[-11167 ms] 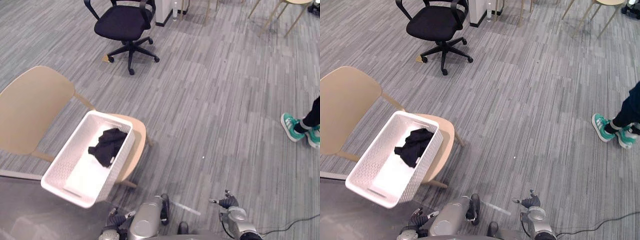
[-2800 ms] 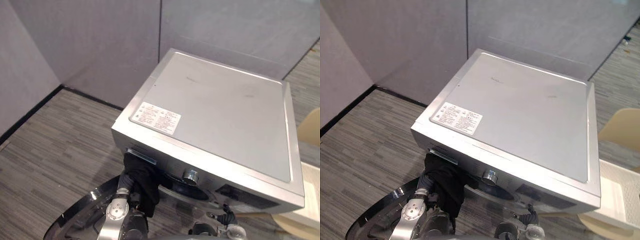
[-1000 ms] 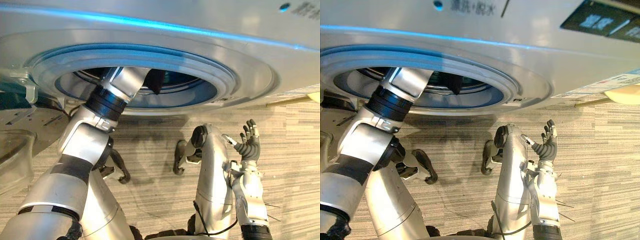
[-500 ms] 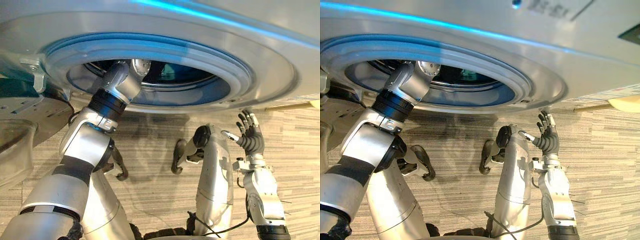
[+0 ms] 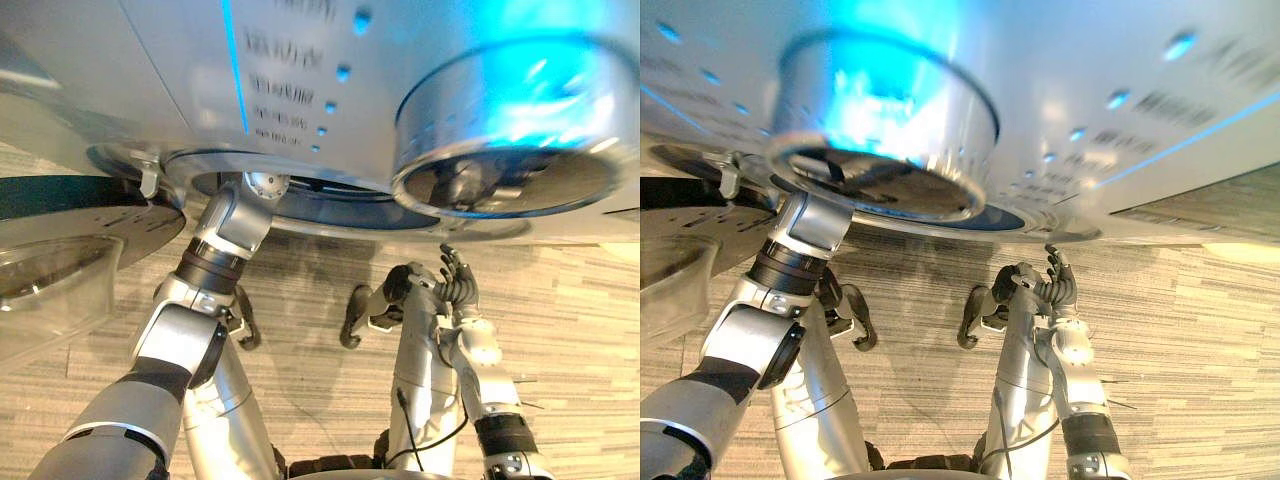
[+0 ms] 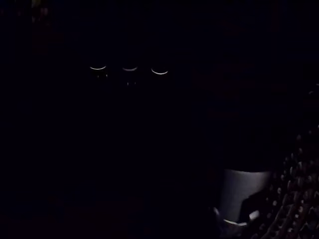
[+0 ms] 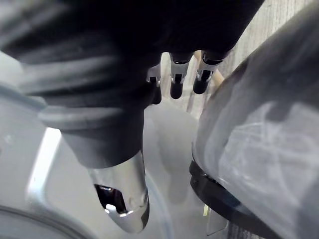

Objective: Pick up the laundry basket with both hands and put the clothes into the washing machine.

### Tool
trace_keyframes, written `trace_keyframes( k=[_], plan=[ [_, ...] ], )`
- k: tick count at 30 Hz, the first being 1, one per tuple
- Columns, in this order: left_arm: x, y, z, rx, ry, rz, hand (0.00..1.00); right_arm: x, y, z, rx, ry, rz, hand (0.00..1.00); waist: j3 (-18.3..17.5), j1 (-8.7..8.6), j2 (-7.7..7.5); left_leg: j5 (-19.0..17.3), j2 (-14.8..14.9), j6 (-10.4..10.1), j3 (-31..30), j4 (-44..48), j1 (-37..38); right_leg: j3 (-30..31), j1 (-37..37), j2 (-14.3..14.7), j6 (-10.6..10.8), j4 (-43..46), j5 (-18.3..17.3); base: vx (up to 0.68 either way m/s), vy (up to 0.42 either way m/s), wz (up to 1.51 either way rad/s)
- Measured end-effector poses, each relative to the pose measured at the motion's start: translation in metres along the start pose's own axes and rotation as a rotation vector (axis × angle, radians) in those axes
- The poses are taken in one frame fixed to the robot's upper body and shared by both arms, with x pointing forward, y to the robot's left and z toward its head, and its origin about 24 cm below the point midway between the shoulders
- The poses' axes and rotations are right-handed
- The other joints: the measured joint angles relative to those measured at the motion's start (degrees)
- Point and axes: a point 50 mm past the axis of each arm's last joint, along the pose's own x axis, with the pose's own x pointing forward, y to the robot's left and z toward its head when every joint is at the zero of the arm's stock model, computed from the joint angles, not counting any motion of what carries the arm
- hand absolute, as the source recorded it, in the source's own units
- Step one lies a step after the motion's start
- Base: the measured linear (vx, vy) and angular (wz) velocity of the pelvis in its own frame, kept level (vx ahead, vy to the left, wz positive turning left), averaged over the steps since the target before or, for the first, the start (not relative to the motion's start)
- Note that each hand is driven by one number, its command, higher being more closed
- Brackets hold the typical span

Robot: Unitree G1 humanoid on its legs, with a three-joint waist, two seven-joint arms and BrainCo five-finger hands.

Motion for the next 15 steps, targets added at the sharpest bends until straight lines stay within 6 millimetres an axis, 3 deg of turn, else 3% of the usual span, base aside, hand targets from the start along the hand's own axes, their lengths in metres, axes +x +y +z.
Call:
trace_keyframes(
  k=[2, 4, 7, 11, 15],
  plan=[
    [-0.009, 0.0, -0.001, 0.022, -0.008, 0.026, 0.0, -0.001, 0.003, -0.005, 0.006, 0.019, -0.006, 0.0, -0.3, 0.31, 0.22, 0.6, 0.0, -0.5, 0.3, -1.9, 1.6, -0.6, 1.5, -0.1, -0.3, -1.7, 0.2, 0.03, -0.072, 0.07],
    [-0.022, -0.007, -0.007, 0.05, 0.01, 0.044, 0.0, -0.003, 0.001, -0.012, -0.007, 0.05, -0.015, 0.0, -2.6, 1.14, 2.16, 1.0, 0.0, -0.7, 0.3, -3.9, 1.9, -1.7, 2.2, 0.1, -1.1, -3.8, 0.7, 0.04, -0.062, -0.05],
    [-0.033, -0.015, -0.015, 0.048, 0.061, 0.03, 0.0, -0.005, 0.0, -0.017, -0.011, 0.068, -0.028, 0.0, -4.0, 1.38, 3.34, 1.3, 0.0, -1.2, 0.6, -5.3, 3.0, -1.9, 2.9, 0.2, -1.1, -4.7, 0.7, 0.03, -0.076, 0.01],
    [-0.053, -0.02, -0.031, -0.113, 0.21, 0.067, 0.0, -0.009, 0.006, -0.022, -0.043, 0.083, -0.009, 0.0, -4.0, 1.41, 3.41, 1.8, 0.2, -1.9, 0.8, -7.6, 5.9, -2.5, 5.6, 0.9, -1.2, -6.6, 0.7, 0.01, -0.093, 0.0],
    [-0.089, -0.037, -0.05, -0.2, 0.356, 0.011, 0.0, -0.019, 0.008, -0.037, -0.056, 0.137, -0.005, 0.0, -4.4, 1.38, 3.44, 2.6, 0.2, -2.7, 1.7, -12.1, 11.6, -3.6, 11.1, 1.2, -1.5, -10.8, 1.0, 0.04, -0.092, 0.03]
  ],
)
